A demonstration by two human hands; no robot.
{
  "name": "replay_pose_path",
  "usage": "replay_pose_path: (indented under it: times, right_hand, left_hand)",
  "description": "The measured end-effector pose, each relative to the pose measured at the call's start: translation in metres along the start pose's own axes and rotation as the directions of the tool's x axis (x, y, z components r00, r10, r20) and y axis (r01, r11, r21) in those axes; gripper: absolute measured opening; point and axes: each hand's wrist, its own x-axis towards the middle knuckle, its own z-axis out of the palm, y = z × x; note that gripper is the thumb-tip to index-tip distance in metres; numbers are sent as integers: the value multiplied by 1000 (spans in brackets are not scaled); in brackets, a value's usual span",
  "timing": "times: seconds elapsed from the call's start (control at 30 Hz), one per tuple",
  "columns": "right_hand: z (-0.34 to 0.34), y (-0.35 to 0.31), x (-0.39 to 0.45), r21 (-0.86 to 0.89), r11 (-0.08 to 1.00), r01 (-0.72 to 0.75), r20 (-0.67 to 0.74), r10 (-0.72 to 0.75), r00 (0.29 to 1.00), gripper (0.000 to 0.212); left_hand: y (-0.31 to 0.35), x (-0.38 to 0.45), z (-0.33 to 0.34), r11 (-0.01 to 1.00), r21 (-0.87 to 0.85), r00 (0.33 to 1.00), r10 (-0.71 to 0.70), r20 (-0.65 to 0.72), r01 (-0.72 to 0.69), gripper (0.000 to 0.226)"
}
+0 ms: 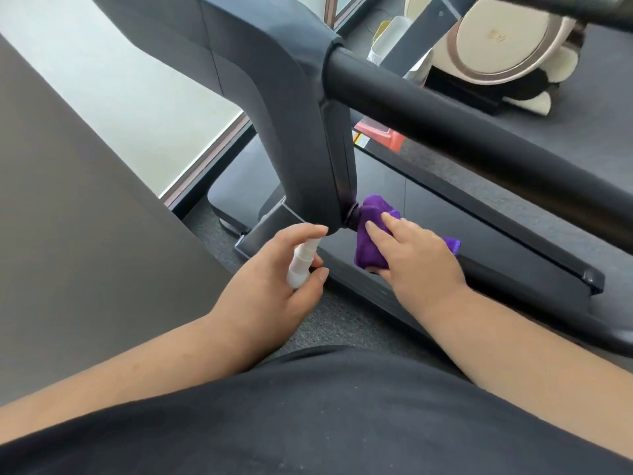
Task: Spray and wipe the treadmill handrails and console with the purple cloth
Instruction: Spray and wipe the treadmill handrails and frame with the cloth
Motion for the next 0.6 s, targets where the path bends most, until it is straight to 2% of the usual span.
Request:
replay_pose_path:
  times: [0.1,0.2,0.4,0.6]
  right_hand:
    - [1,7,-9,-5,999,32,-8,-32,999,79]
    - [-3,-3,9,24,1000,-16,80,14,997,72]
    - [0,-24,41,19,996,-84,72,82,994,76]
    - [1,-5,-4,-34,998,-46,124,50,991,80]
  left_hand:
    - [0,2,1,1000,1,1000,11,19,-11,50]
    - [-2,6,0,1000,8,999,29,21,-29,55]
    - [-1,13,-1,999,16,999,36,40,-37,51]
    - [0,19,-2,999,16,998,44,51,-45,48]
